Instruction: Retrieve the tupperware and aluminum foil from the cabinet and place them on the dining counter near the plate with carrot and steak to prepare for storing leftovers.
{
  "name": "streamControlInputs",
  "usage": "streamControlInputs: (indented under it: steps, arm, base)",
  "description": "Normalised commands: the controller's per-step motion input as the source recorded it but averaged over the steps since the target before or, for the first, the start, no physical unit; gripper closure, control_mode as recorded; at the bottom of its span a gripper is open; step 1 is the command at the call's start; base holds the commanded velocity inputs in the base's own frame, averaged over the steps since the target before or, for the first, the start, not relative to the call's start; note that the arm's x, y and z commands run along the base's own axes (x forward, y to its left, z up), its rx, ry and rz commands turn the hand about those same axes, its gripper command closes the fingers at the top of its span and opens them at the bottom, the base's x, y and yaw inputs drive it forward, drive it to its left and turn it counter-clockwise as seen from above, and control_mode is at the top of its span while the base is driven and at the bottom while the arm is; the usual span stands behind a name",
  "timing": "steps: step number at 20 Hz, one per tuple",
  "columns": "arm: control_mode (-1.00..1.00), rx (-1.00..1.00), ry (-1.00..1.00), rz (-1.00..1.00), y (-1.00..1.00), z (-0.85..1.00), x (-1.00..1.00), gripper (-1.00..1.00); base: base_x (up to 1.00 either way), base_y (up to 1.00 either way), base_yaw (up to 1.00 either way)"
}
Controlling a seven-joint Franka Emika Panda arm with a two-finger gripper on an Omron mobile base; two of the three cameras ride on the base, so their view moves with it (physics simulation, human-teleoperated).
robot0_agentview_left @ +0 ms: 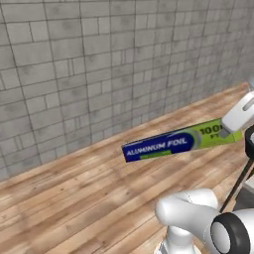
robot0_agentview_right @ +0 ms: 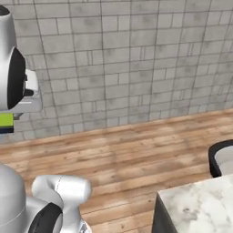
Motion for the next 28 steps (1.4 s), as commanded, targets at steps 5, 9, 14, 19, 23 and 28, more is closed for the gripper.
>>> streamControlInputs:
  steps: [5,9,14,19,23,28]
  arm:
    - [1.00,0.00,0.00,0.00,0.00,0.00,0.00,1.00]
    - [1.00,0.00,0.00,0.00,0.00,0.00,0.00,1.00]
    - [1.00,0.00,0.00,0.00,0.00,0.00,0.00,1.00]
    - [1.00,0.00,0.00,0.00,0.00,0.00,0.00,1.00]
    - [1.00,0.00,0.00,0.00,0.00,0.00,0.00,1.00]
    - [1.00,0.00,0.00,0.00,0.00,0.00,0.00,1.00]
  base:
    - [0.84,0.66,-0.56]
    - [0.75,0.59,-0.60]
    - [0.69,0.56,-0.60]
    - [0.61,0.53,-0.61]
    - [0.33,0.25,-0.64]
    - [0.18,0.00,-0.66]
